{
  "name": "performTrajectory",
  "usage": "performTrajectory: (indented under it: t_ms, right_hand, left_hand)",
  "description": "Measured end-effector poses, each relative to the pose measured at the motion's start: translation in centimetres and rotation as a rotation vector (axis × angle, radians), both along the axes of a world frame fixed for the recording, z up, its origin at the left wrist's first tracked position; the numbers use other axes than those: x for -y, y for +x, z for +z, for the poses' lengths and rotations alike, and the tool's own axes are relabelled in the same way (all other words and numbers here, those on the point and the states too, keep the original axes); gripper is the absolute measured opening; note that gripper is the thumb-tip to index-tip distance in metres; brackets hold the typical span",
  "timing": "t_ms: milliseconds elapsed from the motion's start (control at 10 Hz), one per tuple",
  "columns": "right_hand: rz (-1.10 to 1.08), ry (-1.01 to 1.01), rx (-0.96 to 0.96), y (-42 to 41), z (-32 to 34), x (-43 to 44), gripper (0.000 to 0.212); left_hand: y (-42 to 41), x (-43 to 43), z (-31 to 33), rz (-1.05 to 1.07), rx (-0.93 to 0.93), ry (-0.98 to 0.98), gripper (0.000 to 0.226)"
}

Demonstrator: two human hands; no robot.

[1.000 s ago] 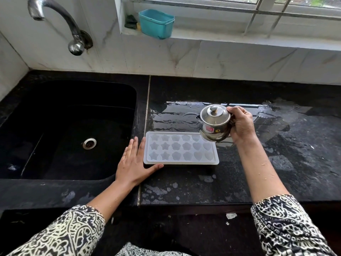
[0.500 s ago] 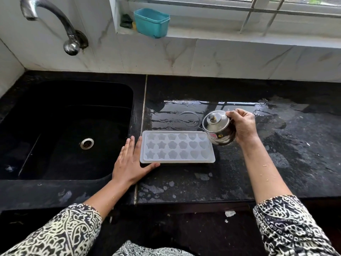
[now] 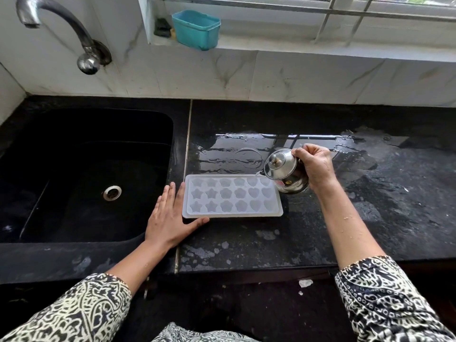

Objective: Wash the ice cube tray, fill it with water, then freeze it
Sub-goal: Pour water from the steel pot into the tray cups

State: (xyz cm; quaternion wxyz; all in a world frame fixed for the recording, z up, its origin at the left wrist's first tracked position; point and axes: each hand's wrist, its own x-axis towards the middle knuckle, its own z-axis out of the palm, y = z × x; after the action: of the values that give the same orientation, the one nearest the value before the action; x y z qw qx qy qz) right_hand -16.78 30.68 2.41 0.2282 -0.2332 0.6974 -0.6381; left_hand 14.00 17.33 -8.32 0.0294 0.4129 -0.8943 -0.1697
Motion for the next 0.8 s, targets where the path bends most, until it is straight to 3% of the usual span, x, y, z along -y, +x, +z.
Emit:
performTrajectory:
  t_ms: [800]
  right_hand:
    - [-0.013,0.003,-0.023,0.16,0.3,0.17,0.041]
  left_hand:
    - [0.0,0.04,-0.03,0.0,-0.019,0.012,0.12]
